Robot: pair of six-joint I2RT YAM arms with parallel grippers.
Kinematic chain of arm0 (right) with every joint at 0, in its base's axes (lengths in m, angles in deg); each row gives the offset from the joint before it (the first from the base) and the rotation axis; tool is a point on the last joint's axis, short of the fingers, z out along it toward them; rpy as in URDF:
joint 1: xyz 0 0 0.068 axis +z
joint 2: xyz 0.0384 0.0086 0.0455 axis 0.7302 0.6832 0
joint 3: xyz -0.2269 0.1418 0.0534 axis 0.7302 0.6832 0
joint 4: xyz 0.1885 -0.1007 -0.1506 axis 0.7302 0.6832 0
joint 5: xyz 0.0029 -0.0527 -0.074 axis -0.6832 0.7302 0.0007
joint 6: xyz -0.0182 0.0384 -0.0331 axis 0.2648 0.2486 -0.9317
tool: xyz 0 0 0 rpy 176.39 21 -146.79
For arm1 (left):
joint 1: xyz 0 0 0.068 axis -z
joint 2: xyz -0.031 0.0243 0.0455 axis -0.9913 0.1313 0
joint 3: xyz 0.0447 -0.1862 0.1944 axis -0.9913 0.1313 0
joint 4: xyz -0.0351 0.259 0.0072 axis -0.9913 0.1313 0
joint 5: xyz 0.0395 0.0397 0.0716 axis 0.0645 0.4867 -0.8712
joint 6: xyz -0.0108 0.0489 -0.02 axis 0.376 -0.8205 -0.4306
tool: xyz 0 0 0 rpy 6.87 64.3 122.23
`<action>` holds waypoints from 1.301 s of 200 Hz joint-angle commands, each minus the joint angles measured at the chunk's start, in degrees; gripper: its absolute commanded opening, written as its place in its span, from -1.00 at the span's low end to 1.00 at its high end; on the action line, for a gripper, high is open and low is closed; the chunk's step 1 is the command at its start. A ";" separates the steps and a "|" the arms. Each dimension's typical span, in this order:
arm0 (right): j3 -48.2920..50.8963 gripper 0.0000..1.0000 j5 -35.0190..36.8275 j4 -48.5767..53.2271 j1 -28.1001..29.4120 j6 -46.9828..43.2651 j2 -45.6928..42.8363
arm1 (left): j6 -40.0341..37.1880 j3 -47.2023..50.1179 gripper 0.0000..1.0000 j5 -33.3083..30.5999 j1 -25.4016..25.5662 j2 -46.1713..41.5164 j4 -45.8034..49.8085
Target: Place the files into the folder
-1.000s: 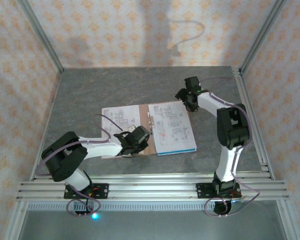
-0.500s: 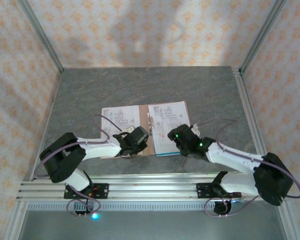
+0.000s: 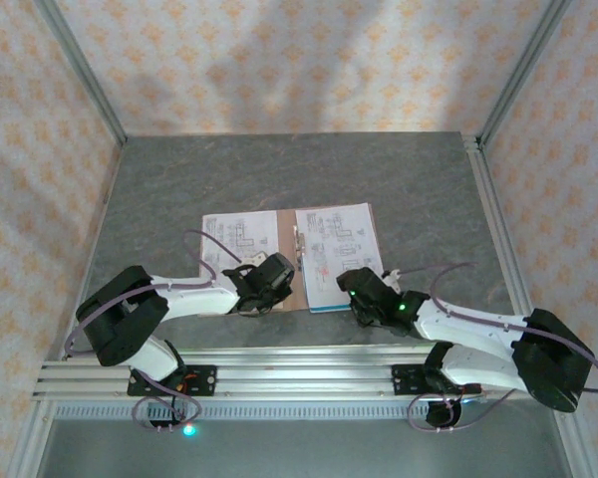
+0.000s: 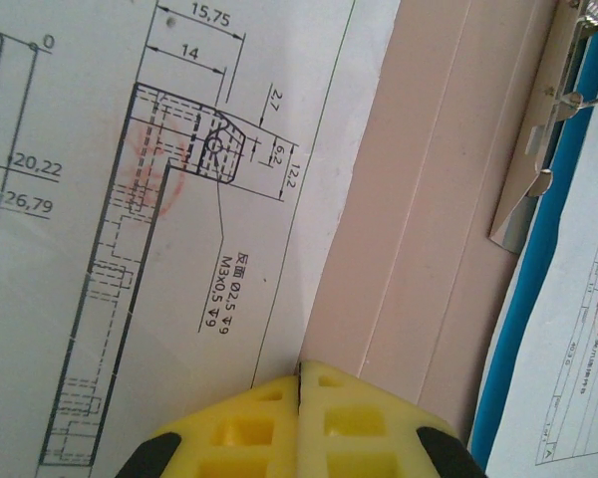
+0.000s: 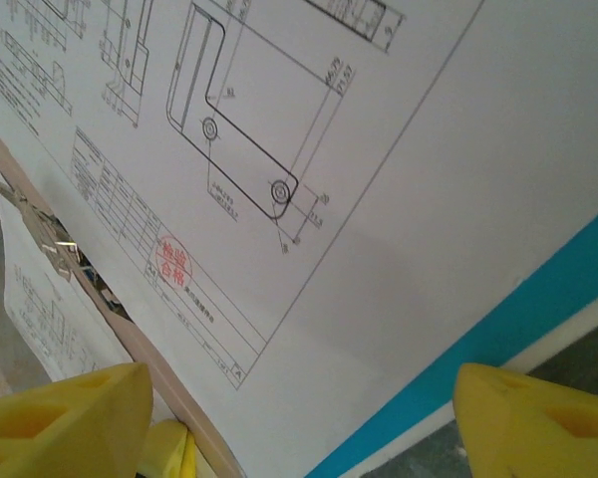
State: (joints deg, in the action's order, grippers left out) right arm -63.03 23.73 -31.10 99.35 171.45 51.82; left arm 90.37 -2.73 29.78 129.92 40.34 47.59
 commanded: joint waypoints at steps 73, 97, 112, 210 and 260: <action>1.34 0.58 4.73 1.79 2.49 4.74 -0.93 | -1.08 1.57 -1.00 -1.40 -0.52 -0.17 3.08; 1.03 0.57 5.11 0.63 2.48 4.88 0.11 | -1.21 1.56 -1.00 -1.32 -0.44 -0.12 3.22; 0.51 0.57 5.12 0.36 2.46 4.62 0.82 | -1.17 1.73 -1.00 -1.32 -0.48 -0.21 3.18; -1.34 0.56 5.35 -0.89 2.46 4.23 3.00 | -1.08 1.72 -1.00 -1.24 -0.53 -0.38 2.91; -1.20 0.56 5.83 -2.23 2.39 4.51 3.92 | -1.08 1.63 -1.00 -1.15 -0.39 -0.12 2.80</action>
State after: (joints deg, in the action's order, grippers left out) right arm -62.88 26.31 -32.87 101.52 175.31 54.96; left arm 90.35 -2.47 29.78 129.92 40.21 47.17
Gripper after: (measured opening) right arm 0.783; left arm 0.041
